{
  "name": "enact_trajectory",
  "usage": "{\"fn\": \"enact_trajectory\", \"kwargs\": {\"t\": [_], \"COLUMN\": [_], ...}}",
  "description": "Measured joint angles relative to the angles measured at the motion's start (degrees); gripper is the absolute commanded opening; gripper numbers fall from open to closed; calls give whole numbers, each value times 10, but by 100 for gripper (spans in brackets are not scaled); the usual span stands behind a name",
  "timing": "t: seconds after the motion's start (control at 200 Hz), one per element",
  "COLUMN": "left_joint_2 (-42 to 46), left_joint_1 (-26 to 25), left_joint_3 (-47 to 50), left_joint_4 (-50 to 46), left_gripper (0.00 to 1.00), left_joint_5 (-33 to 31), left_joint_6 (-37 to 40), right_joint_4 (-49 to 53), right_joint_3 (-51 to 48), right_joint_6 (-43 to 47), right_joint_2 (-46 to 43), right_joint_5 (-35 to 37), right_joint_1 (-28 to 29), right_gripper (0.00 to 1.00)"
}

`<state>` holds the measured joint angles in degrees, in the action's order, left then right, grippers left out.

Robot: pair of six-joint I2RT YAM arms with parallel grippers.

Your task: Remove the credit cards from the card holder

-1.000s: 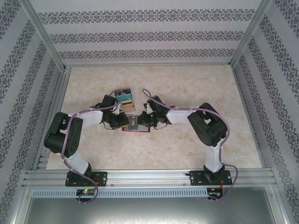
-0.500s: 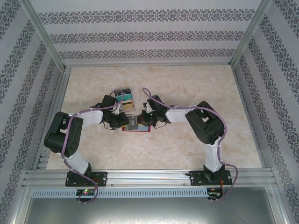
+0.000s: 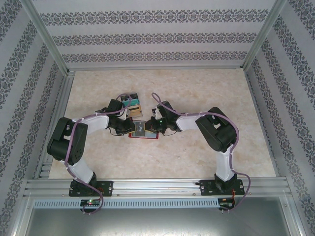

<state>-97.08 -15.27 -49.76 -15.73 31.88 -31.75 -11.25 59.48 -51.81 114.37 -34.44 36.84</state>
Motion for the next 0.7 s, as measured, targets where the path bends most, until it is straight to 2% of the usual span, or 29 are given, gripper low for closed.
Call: {"fn": "enact_trajectory", "kwargs": {"t": [0.205, 0.345, 0.475, 0.699], "left_joint_2": [-1, -2, -3, -3], "left_joint_1": [0, 0, 0, 0], "left_joint_3": [0, 0, -2, -4], "left_joint_4": [0, -1, -2, -5], "left_gripper": [0, 0, 0, 0], "left_joint_5": [0, 1, 2, 1], "left_joint_6": [0, 0, 0, 0], "right_joint_4": [-13, -15, -12, -11], "right_joint_3": [-8, -10, -10, -14], "right_joint_6": [-8, -10, -14, -15], "right_joint_2": [-3, -3, -3, -3], "right_joint_5": [-6, -6, -5, -4], "right_joint_1": [-3, -4, -4, -6], "right_gripper": [20, 15, 0, 0]}}
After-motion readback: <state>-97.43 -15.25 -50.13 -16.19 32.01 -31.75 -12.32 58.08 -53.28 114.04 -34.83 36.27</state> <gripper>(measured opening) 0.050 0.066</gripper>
